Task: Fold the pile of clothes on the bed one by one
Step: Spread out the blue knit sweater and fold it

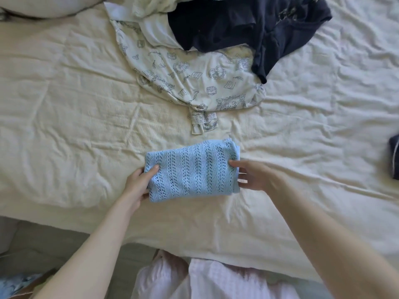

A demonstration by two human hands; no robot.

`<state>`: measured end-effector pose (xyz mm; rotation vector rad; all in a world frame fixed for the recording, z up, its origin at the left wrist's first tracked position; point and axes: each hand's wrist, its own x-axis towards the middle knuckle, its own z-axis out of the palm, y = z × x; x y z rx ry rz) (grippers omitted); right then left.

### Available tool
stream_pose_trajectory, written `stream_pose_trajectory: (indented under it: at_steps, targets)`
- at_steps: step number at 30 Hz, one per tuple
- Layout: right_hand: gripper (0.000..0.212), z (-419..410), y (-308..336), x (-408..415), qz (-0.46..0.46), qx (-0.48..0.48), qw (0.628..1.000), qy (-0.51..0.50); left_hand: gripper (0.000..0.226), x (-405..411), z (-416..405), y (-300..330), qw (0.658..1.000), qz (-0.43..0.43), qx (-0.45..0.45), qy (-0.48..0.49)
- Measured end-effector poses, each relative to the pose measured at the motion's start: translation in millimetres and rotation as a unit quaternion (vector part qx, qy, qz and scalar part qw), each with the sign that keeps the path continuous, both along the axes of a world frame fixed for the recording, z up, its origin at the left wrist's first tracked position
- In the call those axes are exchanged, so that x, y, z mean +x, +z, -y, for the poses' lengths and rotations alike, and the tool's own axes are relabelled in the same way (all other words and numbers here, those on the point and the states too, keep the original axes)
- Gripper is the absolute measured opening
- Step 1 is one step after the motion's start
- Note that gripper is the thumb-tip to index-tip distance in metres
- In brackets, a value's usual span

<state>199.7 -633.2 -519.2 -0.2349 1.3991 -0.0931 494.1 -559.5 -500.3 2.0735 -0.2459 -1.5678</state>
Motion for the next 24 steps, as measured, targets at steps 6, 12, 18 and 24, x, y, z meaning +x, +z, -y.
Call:
stream_pose_trajectory:
  at_steps: [6, 12, 18, 24]
  targets:
    - [0.020, -86, 54, -12, -0.028, -0.002, 0.996, -0.080, 0.022, -7, -51, 57, 0.998, -0.021, 0.003, -0.052]
    - [0.021, -189, 110, -40, -0.025, -0.034, 0.977, -0.208, 0.019, -39, -69, 104, 0.983, -0.028, -0.027, -0.181]
    - [0.010, -278, 176, -85, -0.075, -0.100, 0.903, -0.411, 0.009, -120, -66, 158, 0.926, -0.056, -0.110, -0.357]
    - [0.008, -396, 213, -125, -0.123, -0.117, 0.829, -0.533, 0.017, -208, -110, 187, 0.856, -0.094, -0.120, -0.494]
